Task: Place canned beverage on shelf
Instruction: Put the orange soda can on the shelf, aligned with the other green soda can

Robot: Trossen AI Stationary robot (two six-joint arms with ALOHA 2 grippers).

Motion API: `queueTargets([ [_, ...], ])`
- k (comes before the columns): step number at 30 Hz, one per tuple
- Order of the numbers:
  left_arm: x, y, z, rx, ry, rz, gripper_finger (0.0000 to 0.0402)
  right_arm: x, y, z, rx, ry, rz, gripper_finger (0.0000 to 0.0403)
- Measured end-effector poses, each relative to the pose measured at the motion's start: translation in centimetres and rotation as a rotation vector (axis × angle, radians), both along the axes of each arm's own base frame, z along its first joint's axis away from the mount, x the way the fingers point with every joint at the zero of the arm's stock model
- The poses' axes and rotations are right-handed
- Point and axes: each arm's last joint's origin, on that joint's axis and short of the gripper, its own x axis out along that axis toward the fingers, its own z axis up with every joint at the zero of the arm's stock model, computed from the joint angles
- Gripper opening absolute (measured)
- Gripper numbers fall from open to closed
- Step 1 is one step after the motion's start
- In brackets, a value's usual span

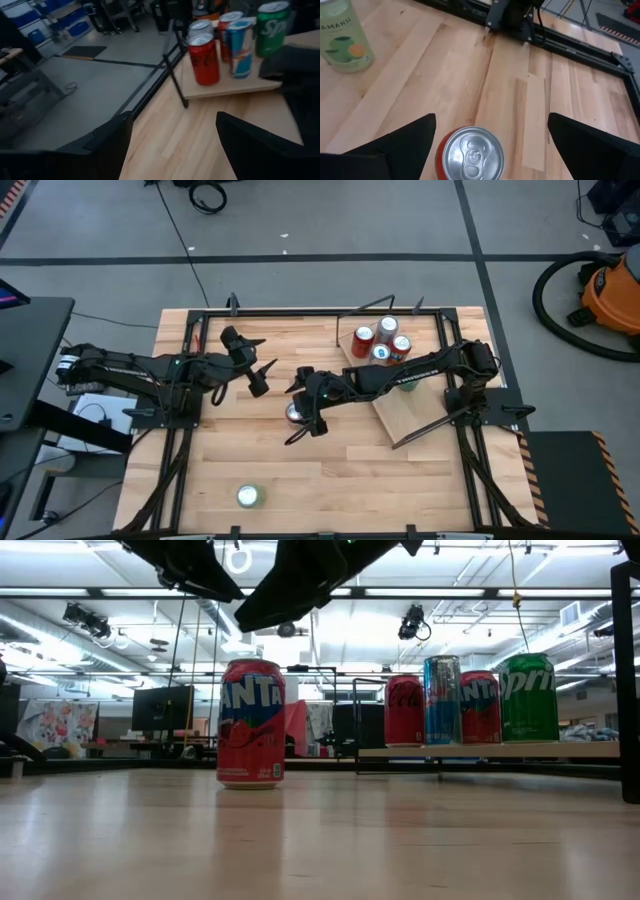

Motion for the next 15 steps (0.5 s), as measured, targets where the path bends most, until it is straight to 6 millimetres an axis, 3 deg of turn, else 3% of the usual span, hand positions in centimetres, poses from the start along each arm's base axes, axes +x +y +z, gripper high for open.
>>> queueTargets([
  [4,0.1,-0.1,0.0,-0.020,0.004,-0.050,0.0297,-0.1,0.0,-0.3,0.026,0.010,-0.014,0.0396],
  [15,-0.2,-0.3,-1.0,-0.052,0.114,-0.123,0.0297,1.3,0.2,-3.7,0.022,0.054,0.018,0.0399],
])
